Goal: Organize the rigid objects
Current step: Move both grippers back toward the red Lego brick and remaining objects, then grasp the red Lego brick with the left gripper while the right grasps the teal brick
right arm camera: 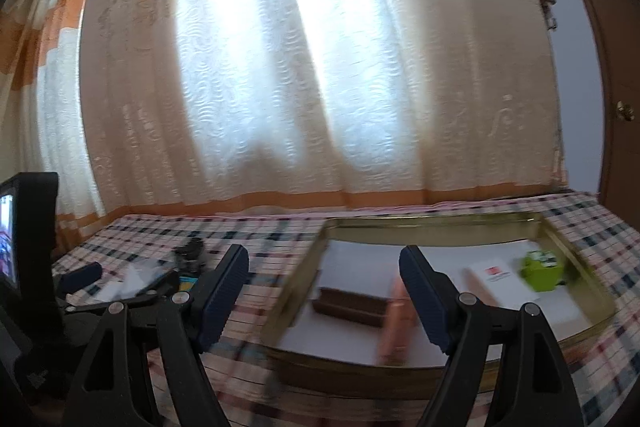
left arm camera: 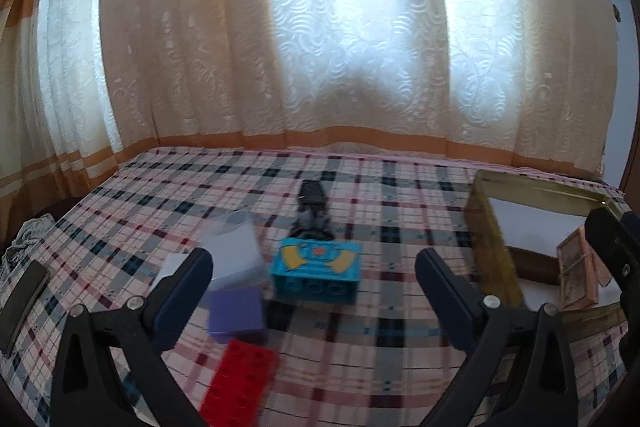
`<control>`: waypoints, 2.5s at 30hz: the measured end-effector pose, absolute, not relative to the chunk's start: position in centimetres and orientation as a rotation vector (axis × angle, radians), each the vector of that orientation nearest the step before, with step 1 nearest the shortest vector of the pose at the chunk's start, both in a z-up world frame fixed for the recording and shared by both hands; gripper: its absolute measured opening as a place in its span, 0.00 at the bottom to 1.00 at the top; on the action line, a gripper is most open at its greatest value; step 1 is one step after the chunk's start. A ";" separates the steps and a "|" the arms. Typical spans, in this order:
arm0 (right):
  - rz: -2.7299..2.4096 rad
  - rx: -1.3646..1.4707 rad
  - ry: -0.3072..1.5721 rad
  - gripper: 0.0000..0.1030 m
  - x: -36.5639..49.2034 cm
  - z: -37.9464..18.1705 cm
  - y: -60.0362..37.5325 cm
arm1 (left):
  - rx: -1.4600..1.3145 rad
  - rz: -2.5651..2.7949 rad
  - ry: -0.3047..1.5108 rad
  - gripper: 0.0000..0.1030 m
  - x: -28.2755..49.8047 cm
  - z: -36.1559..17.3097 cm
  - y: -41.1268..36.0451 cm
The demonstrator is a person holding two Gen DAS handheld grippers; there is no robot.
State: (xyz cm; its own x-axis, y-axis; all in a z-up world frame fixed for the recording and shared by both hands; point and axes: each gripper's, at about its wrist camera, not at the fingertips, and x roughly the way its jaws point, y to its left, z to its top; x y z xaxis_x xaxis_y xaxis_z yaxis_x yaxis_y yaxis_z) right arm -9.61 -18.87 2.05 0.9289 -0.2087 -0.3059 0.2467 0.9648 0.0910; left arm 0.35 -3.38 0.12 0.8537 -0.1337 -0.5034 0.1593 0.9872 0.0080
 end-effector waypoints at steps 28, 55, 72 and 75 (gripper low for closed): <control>-0.072 0.115 0.341 0.78 -9.3 1.7 -15.5 | 0.080 -0.282 0.895 0.62 0.9 -4.6 2.4; 0.034 0.143 0.560 0.77 -2.6 -0.3 -11.6 | -0.096 -0.137 0.610 0.29 8.0 1.6 7.3; 0.051 0.244 0.858 0.74 7.0 -4.6 -8.0 | -0.159 -0.056 0.614 0.29 8.9 0.0 10.3; 0.051 0.236 0.859 0.71 7.0 -4.6 -8.2 | -0.148 -0.061 0.617 0.29 8.8 -0.2 10.0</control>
State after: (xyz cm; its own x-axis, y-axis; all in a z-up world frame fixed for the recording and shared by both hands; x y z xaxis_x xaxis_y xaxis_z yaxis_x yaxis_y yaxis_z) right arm 7.02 -8.25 -4.59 0.6538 0.1393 -0.7437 0.0507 0.9726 0.2267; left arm 8.85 10.03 -0.24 0.8140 -0.1016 -0.5720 0.0131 0.9875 -0.1569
